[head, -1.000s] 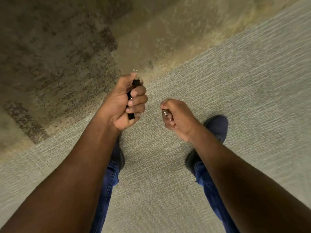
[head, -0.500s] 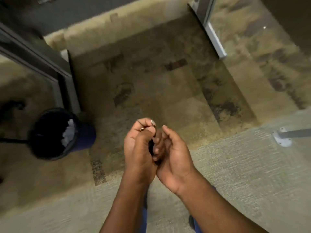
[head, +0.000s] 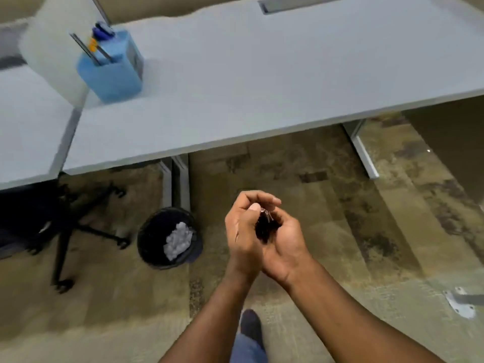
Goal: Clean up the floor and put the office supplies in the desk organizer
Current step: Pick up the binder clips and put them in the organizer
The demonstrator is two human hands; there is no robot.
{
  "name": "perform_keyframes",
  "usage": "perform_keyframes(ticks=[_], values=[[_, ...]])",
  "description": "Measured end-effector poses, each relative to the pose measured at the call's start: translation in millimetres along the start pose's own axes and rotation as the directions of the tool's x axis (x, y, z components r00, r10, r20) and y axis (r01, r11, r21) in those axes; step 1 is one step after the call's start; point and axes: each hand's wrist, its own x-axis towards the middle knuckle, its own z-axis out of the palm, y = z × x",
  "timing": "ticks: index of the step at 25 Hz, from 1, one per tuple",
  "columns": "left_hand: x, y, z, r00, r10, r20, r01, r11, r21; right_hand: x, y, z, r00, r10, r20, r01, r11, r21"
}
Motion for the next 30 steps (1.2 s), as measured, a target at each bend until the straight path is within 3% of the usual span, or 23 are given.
perform_keyframes(ticks=[4, 7, 11, 13, 15, 19, 24, 26, 28, 30], values=[[34.3, 33.2, -40.4, 0.984, 0.156, 0.091, -0.174, 0.950, 0.260, 15.5, 22.8, 63.0, 0.997, 0.011, 0.076, -0.009, 1.000, -0.026], [63.7, 56.6, -61.6, 0.957, 0.257, 0.137, -0.290, 0.810, 0.510, 27.2, 35.1, 109.7, 0.979, 0.013, 0.205, -0.008, 1.000, -0.024], [104.9, 79.8, -81.3, 0.959, 0.264, 0.107, -0.271, 0.727, 0.631, 49.0, 42.9, 157.6, 0.961, -0.023, 0.274, 0.076, 0.980, -0.184], [127.2, 85.6, -88.8, 0.952, 0.297, 0.067, -0.269, 0.716, 0.644, 69.5, 43.1, 177.2, 0.976, -0.017, 0.215, 0.078, 0.957, -0.280], [154.5, 89.5, -97.9, 0.945, 0.327, -0.019, -0.235, 0.717, 0.656, 96.9, 40.0, 195.5, 0.992, 0.019, 0.123, 0.023, 0.944, -0.329], [231.5, 94.5, -128.0, 0.900, 0.353, -0.255, -0.098, 0.735, 0.671, 160.9, 20.9, 237.5, 0.985, 0.167, 0.034, -0.154, 0.957, -0.245], [336.7, 87.3, -164.7, 0.802, 0.207, -0.560, 0.135, 0.851, 0.508, 246.3, -13.8, 286.7, 0.962, 0.273, 0.023, -0.248, 0.901, -0.356], [374.3, 78.3, -189.5, 0.767, 0.170, -0.619, 0.285, 0.774, 0.566, 284.6, -27.8, 301.4, 0.962, 0.272, -0.002, -0.248, 0.873, -0.421], [404.0, 71.2, -219.9, 0.785, 0.159, -0.599, 0.416, 0.583, 0.698, 322.3, -39.5, 311.9, 0.965, 0.259, -0.033, -0.241, 0.834, -0.496], [427.7, 64.6, -249.6, 0.840, 0.138, -0.524, 0.452, 0.356, 0.818, 359.1, -45.6, 321.3, 0.964, 0.261, -0.055, -0.246, 0.793, -0.558]])
